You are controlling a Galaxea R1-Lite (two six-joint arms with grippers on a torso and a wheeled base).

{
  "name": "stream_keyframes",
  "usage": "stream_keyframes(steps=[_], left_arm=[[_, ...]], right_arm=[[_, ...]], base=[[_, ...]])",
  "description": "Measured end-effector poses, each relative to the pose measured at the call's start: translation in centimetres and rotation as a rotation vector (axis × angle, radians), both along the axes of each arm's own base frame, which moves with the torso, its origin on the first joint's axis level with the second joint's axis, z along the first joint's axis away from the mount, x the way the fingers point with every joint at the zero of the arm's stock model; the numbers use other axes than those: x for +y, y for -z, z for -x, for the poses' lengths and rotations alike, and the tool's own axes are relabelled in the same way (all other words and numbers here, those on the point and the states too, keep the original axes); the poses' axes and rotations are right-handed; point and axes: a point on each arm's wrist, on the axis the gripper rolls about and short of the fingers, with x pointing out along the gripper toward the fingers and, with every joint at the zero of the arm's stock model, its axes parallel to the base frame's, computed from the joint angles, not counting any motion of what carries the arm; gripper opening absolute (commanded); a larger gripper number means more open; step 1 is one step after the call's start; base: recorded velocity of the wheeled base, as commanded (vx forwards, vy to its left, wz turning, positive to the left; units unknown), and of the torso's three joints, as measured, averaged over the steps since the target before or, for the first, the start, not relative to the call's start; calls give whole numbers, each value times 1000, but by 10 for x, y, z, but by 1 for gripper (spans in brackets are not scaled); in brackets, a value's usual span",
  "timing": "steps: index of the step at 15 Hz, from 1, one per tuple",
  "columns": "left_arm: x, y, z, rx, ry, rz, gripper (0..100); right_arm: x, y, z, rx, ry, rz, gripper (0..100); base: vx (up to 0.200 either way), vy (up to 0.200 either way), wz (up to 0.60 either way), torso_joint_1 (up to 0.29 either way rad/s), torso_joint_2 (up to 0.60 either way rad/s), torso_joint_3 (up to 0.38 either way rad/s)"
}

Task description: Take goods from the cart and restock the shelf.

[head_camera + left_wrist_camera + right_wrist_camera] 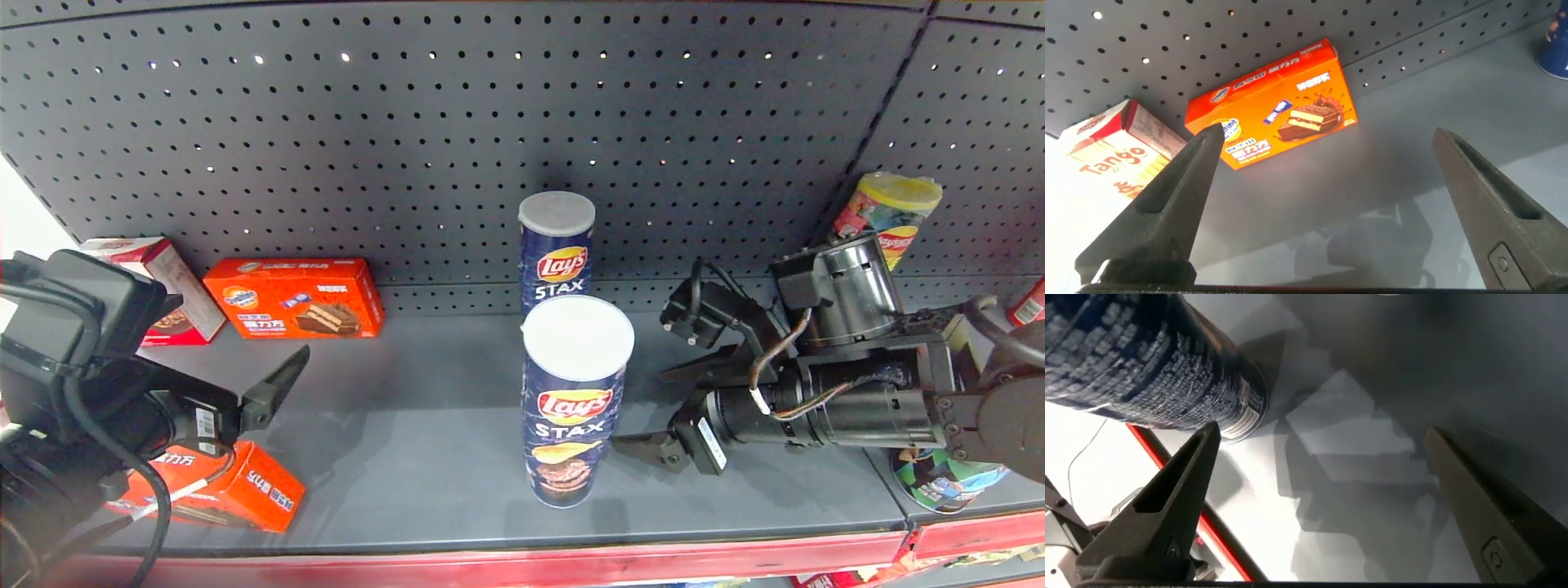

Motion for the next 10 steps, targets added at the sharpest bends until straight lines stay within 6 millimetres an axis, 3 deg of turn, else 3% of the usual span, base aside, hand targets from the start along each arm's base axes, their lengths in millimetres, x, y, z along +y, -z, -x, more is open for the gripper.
stream_keyframes(steps=[4,7,10], left_arm=[[1,1,3,1,-1,0,100],[2,3,6,7,0,-2,100],[2,4,7,10,0,-3,100]], right_arm=[[-11,-10,0,-31,37,-24,100],[-34,-42,15,-128,83,-91,100],[-57,-77,44,-235,132,-179,100]], base=[[0,0,0,0,0,0],[0,0,0,0,0,0],[0,0,0,0,0,0]])
